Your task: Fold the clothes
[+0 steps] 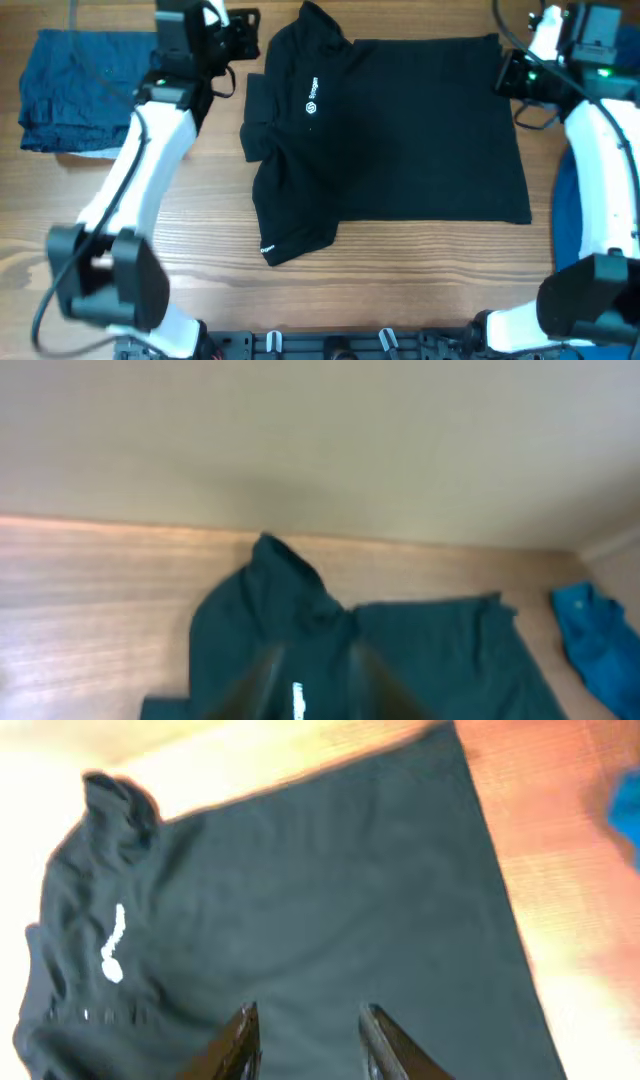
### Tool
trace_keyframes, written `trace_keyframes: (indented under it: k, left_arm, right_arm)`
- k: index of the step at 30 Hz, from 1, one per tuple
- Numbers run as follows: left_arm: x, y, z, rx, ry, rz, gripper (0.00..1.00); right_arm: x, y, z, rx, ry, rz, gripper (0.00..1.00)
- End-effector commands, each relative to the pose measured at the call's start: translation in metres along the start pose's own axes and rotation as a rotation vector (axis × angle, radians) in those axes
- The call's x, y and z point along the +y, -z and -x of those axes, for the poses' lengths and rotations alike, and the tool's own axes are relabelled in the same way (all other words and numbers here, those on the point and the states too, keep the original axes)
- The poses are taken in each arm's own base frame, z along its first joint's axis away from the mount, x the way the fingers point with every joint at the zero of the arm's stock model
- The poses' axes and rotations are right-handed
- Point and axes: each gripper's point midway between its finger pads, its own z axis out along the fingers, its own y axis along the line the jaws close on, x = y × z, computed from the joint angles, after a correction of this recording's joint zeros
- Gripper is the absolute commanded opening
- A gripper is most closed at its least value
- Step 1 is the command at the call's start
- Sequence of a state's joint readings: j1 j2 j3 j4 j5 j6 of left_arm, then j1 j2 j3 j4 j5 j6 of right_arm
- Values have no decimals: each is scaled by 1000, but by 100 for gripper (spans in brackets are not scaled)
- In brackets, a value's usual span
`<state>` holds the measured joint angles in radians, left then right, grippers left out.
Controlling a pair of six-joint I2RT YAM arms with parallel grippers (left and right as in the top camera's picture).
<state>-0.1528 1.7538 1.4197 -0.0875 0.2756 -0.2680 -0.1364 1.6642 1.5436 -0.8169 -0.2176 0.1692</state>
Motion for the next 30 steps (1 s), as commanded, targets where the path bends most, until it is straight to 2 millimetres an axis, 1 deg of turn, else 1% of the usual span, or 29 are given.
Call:
trace_keyframes:
  k: [1,2,3,4,5,7,9,10,11,13,14,15,17,18,20,21,24,28,30]
  left_arm:
    - [-2,-26,-41,120,29,-81,25]
    - [-4,-23,-41,127,31,-87,17]
    - [-9,-21,-33,103,22,-104,15]
    - [-13,-20,-26,90,15,-109,9]
    - [-17,-22,-18,82,10,-115,4]
    - [-23,-33,-4,76,2,-112,4]
    - [-22,-51,3,95,4,-108,4]
    - [-19,-64,4,110,10,-98,4]
    - [-10,-86,5,130,17,-75,4]
    - [0,-116,0,147,24,-69,4]
    - [4,-126,-3,150,28,-68,4]
    - [12,-141,-14,163,32,-59,4]
    - [29,-163,-40,187,38,-19,4]
    - [40,-175,-57,203,40,4,4]
    - [49,-188,-76,221,45,10,4]
    - [54,-195,-91,240,49,15,4]
    - [63,-208,-122,288,58,25,4]
    - [74,-216,-146,324,68,44,4]
    - [89,-219,-161,343,70,93,4]
  right_arm:
    - [5,-18,14,-44,34,15,32]
    - [3,-18,19,-66,37,-4,27]
    - [1,-18,26,-94,42,-18,21]
    - [1,-18,30,-111,44,-17,16]
    - [1,-21,35,-127,45,-14,15]
    - [0,-31,39,-137,46,-12,15]
    - [-4,-46,40,-135,42,-17,16]
    - [-8,-58,42,-139,43,-24,15]
    - [-12,-71,43,-139,43,-32,16]
    - [-18,-98,45,-150,48,-39,15]
    - [-23,-110,47,-159,49,-52,15]
    - [-27,-124,47,-164,51,-55,16]
    - [-33,-145,46,-171,52,-61,15]
    - [-40,-157,43,-173,49,-85,16]
    - [-48,-171,38,-164,47,-109,15]
    - [-51,-178,34,-155,46,-117,15]
    - [-57,-188,29,-142,68,-131,16]
    - [-60,-195,36,-182,72,-141,15]
    - [-62,-206,36,-201,73,-138,15]
